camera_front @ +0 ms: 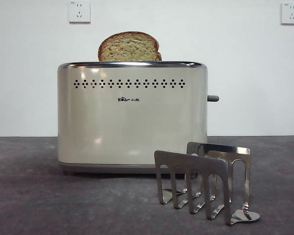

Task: Pick up a slice of bread from the rack,put the bread on the toaster,press the button

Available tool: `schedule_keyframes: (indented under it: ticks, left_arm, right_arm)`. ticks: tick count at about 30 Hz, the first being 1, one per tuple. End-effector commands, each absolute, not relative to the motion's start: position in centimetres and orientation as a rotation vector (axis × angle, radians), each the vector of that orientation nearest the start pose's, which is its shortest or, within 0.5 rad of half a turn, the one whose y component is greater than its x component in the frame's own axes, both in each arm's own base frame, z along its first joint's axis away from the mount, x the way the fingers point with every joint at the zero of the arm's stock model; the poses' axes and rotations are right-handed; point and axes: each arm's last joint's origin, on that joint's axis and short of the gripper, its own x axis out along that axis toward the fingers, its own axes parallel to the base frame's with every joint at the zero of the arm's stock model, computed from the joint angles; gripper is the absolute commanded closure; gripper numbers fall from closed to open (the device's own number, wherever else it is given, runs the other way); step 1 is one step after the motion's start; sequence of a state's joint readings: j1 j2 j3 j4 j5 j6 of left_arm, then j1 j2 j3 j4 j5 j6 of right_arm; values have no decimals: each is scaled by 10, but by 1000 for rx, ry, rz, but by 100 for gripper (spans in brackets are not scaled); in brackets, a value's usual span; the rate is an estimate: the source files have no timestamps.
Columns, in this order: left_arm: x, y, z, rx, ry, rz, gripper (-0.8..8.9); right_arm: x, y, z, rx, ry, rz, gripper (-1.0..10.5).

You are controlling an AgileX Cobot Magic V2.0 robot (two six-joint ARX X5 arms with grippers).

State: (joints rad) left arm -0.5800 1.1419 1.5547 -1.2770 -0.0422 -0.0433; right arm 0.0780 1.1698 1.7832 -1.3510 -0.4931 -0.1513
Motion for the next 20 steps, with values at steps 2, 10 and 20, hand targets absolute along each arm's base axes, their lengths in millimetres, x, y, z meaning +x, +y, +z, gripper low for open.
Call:
schedule_keyframes:
  ticks: [2,10,20]
  left_arm:
    - [153,-73,412,307,592,-444,795]
    - [122,-9,306,182,-54,-38,795]
    - [100,5,189,27,11,84,795]
  right_arm:
    - [159,26,470,9,721,598,946]
    - [198,29,453,29,828,588,946]
    - [226,31,437,46,906,587,946]
